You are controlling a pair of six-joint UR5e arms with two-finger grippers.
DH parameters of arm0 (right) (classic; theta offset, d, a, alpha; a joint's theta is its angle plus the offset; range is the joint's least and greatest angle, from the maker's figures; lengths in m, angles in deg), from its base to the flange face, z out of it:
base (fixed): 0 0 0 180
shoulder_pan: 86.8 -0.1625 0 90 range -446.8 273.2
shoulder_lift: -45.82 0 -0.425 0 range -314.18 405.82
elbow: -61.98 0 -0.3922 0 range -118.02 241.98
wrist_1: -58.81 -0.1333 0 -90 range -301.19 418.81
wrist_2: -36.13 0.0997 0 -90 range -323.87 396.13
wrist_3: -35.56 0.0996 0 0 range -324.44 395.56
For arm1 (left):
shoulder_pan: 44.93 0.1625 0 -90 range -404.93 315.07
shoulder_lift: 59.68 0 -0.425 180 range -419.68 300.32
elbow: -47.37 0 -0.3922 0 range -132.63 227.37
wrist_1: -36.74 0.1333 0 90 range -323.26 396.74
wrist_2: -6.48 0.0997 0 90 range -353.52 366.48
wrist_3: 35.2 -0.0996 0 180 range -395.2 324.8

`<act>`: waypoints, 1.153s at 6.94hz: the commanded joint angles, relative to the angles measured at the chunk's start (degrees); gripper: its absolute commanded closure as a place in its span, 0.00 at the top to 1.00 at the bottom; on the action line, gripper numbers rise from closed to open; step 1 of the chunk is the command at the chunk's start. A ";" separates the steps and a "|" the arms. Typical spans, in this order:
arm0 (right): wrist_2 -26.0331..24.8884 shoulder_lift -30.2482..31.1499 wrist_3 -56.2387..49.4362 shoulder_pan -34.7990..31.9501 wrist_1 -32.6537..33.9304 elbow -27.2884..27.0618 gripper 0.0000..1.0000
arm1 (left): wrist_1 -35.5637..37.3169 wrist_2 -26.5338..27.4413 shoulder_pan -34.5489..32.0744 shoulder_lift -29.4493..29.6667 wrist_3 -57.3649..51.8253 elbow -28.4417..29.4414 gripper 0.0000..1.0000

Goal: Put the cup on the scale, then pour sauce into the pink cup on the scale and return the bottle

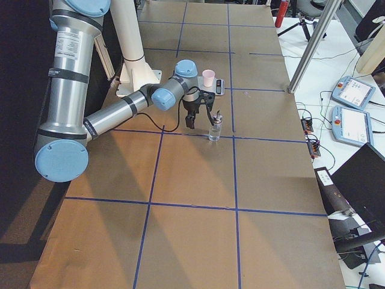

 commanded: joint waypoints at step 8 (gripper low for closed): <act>6.22 -6.23 -68.97 -29.40 20.56 17.11 1.00 | 0.79 -8.79 -1.04 -3.24 -0.79 1.60 1.00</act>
